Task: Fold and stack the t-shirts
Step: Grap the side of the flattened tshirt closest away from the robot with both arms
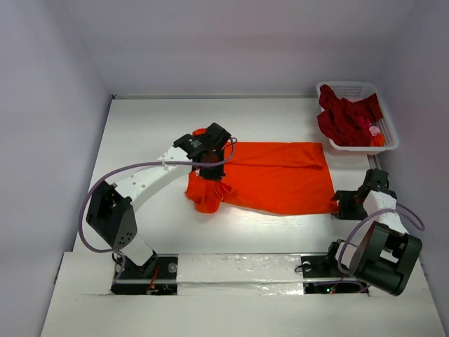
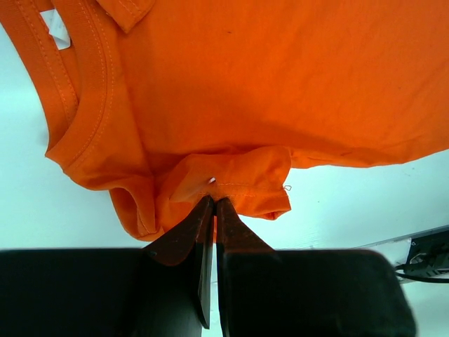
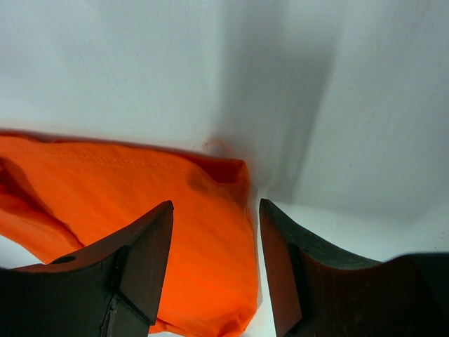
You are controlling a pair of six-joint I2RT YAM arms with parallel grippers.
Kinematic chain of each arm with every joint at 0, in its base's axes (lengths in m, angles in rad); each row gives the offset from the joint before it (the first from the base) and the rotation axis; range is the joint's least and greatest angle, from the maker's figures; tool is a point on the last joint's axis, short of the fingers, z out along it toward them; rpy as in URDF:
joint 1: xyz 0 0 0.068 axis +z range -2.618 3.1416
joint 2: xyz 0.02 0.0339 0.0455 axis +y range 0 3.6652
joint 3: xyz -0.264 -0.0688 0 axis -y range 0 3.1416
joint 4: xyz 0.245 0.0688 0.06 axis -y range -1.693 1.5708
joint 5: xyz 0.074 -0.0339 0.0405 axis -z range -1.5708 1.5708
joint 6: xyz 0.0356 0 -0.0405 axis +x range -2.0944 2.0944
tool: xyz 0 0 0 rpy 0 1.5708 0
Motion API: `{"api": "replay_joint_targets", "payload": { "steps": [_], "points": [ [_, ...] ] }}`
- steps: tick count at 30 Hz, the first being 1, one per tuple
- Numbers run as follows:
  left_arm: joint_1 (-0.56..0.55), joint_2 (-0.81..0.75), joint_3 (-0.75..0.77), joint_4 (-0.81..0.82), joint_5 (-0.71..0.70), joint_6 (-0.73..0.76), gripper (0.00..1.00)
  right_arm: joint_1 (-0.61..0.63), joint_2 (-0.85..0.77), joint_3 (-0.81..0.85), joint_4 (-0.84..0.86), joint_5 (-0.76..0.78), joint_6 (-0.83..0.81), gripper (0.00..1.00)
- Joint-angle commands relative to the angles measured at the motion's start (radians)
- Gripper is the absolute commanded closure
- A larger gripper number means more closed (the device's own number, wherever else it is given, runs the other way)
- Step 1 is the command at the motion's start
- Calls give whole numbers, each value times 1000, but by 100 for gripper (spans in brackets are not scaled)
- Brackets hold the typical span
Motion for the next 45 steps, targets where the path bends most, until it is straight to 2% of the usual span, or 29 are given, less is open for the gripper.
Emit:
{"api": "replay_joint_targets", "payload": {
  "steps": [1,9,19,31,35,41,45],
  "points": [
    [13,2,53,-18,-1,20,100,-15,20,0,41,13,19,42],
    [22,16,68,-21,0,24,100,-15,94,-3,88,-1,24,44],
    [32,34,76,-20,8,32,100,-25,114,14,88,7,13,70],
    [41,56,102,-27,8,41,100,-25,100,35,54,19,-5,75],
    [50,60,125,-39,7,46,100,-25,96,45,47,18,-15,89],
    [50,69,166,-59,0,51,100,-25,94,104,22,9,-39,100],
    [50,77,191,-70,-3,55,100,-25,100,141,11,-7,-56,100]
  ]
}}
